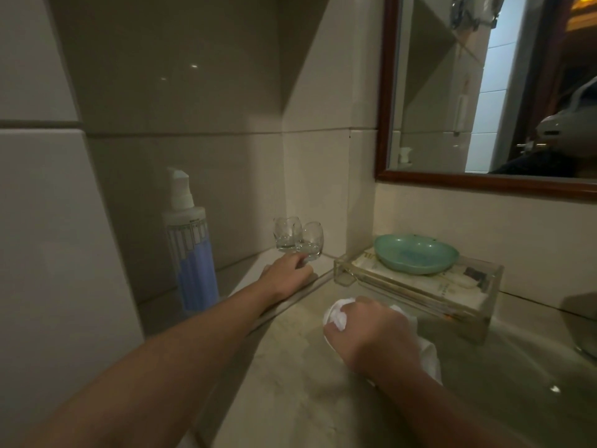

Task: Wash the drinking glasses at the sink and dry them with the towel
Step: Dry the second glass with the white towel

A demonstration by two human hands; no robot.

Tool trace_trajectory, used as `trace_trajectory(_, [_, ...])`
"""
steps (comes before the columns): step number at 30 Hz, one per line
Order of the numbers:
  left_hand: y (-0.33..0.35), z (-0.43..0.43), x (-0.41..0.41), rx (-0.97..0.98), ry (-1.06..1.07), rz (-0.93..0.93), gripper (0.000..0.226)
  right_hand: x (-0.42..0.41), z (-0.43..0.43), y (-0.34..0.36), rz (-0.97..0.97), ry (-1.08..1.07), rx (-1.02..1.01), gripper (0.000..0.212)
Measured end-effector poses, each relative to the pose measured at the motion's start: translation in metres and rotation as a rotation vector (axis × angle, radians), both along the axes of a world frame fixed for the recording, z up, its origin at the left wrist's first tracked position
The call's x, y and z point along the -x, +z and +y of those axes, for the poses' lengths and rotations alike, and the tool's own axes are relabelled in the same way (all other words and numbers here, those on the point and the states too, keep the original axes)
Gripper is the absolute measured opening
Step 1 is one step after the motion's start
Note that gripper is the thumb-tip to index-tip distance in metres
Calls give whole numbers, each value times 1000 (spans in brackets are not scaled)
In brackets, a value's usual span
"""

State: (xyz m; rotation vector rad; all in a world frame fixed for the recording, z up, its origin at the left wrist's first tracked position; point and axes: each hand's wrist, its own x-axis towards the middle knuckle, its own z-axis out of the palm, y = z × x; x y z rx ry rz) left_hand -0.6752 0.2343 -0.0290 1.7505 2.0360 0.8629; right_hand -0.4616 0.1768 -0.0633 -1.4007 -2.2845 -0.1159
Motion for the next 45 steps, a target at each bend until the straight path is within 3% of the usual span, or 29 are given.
trace_trajectory(2, [-4,-3,2,-100,1,-132,50,-1,0,1,30,10,13,54])
trace_trajectory(4, [0,-18,-7,-226,-9,-92,34,-4,-5,6,116,35,-53,39])
trace_trajectory(7, [18,-59,-46,-320,-136,-175,31,-24,-18,21,595,74,-57,38])
trace_trajectory(11, [41,-107,-121,-153,-520,-369,34,-91,-44,67,982,237,230,33])
trace_trajectory(15, [62,-135,-205,3,-696,-533,49,-178,-91,107,1296,181,619,20])
trace_trajectory(18, [74,-154,-269,149,-768,-566,49,-248,-134,129,1312,41,497,18])
trace_trajectory(21, [85,-167,-327,248,-772,-712,78,-314,-165,126,1552,-64,464,49])
trace_trajectory(23, [94,-172,-359,285,-810,-779,75,-352,-193,118,1653,-89,549,44])
trace_trajectory(25, [104,-176,-388,296,-843,-795,58,-381,-214,118,1748,-164,751,42])
trace_trajectory(28, [114,-185,-434,260,-900,-799,33,-425,-234,110,1931,135,835,76])
trace_trajectory(30, [119,-196,-465,156,-928,-641,31,-441,-252,107,1920,202,938,88])
trace_trajectory(32, [124,-209,-494,30,-930,-491,25,-448,-258,107,1857,355,969,74])
trace_trajectory(34, [128,-218,-514,-85,-932,-413,23,-456,-259,107,1864,361,923,78])
trace_trajectory(37, [119,-219,-529,-211,-838,-468,46,-471,-257,106,1977,347,805,45])
trace_trajectory(39, [99,-218,-527,-94,-649,-664,54,-478,-255,103,2028,329,800,47])
trace_trajectory(41, [71,-214,-521,138,-533,-678,75,-484,-253,97,2108,362,787,58])
trace_trajectory(43, [44,-210,-511,456,-580,-671,100,-484,-252,94,2146,430,738,65])
trace_trajectory(45, [32,-213,-504,809,-626,-809,101,-482,-248,91,2163,494,689,69])
